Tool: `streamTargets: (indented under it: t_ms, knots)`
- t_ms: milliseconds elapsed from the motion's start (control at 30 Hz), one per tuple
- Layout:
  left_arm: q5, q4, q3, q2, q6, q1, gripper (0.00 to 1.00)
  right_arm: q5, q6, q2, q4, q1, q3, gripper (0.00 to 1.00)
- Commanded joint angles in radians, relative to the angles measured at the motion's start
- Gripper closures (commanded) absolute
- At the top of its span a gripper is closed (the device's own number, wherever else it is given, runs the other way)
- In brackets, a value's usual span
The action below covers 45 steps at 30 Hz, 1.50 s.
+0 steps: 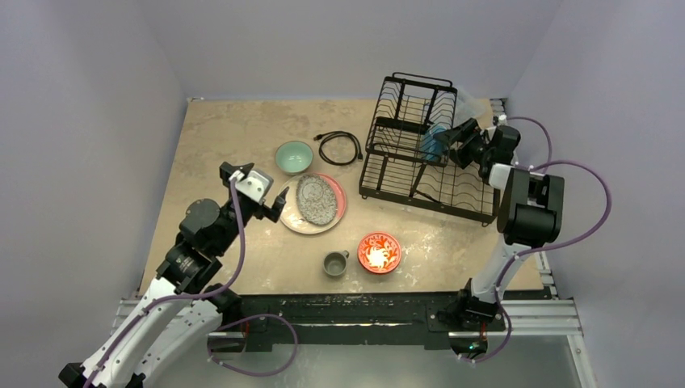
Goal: Load the mixed dishes into the dish rack
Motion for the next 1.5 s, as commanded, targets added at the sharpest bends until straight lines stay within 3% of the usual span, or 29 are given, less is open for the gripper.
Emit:
streamTargets:
  t_ms: [0,533,1200,1467]
  knots:
    - [0.013,0.023,0.037,0.006,-0.026,0.002,0.02,-0.025,0.002,0.028,0.006,0.037,0.034,0.19]
    - [-0.004,0.016,0.047,0.023,-0.039,0.002,0.02,-0.053,0.092,0.085,0.099,0.127,0.052,0.21]
    - [-0.006,0.013,0.050,0.026,-0.045,0.002,0.02,-0.088,0.103,0.059,0.105,0.126,0.110,0.18]
    - [0.004,0.012,0.052,0.042,-0.047,0.002,0.02,-0.127,0.206,0.091,0.196,0.126,0.142,0.18]
